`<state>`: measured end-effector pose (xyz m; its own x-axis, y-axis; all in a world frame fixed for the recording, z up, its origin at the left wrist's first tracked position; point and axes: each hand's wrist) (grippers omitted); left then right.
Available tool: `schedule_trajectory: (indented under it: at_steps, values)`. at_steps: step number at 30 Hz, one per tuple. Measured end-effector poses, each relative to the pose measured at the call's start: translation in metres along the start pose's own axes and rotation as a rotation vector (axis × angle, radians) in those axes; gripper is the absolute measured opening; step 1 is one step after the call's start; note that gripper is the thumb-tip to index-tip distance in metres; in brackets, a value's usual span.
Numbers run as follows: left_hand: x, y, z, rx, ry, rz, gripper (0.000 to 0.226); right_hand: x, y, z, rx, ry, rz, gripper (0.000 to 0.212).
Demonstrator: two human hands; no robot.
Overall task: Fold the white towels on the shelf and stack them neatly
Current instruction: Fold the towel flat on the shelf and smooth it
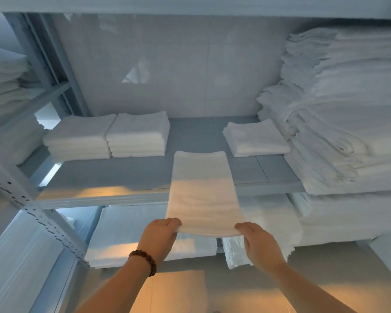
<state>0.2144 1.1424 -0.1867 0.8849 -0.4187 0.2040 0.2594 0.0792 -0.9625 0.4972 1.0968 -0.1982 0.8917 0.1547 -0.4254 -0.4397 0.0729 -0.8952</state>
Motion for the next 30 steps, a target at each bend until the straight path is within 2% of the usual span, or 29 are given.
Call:
schedule_trajectory:
  at_steps: [6,12,19,22,30]
  values:
    - [0.002,-0.027,-0.002,0.133,0.018,-0.131,0.011,-0.02,-0.028,-0.002,0.154,-0.025,0.015,0.028]
    - [-0.004,-0.041,0.011,0.206,0.029,-0.197,0.018,-0.034,-0.048,0.018,0.277,-0.061,0.051,0.022]
    - [-0.013,-0.058,0.069,0.353,-0.054,-0.24,0.025,-0.032,-0.066,0.081,0.457,-0.075,0.118,0.022]
    - [-0.022,-0.058,0.101,0.369,-0.081,-0.203,0.026,-0.023,-0.068,0.114,0.461,-0.025,0.16,0.021]
    - [-0.052,-0.02,0.17,0.221,-0.131,-0.214,0.028,0.023,-0.039,0.189,0.307,0.119,0.336,0.021]
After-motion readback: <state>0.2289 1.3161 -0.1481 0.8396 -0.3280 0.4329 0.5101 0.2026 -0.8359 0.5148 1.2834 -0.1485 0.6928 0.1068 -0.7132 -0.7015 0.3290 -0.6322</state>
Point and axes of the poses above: each hand's wrist, its own z-axis towards the middle knuckle, its own y-axis out of the palm, x = y × z, and after that the axes turned 7 degrees about z, right-handed
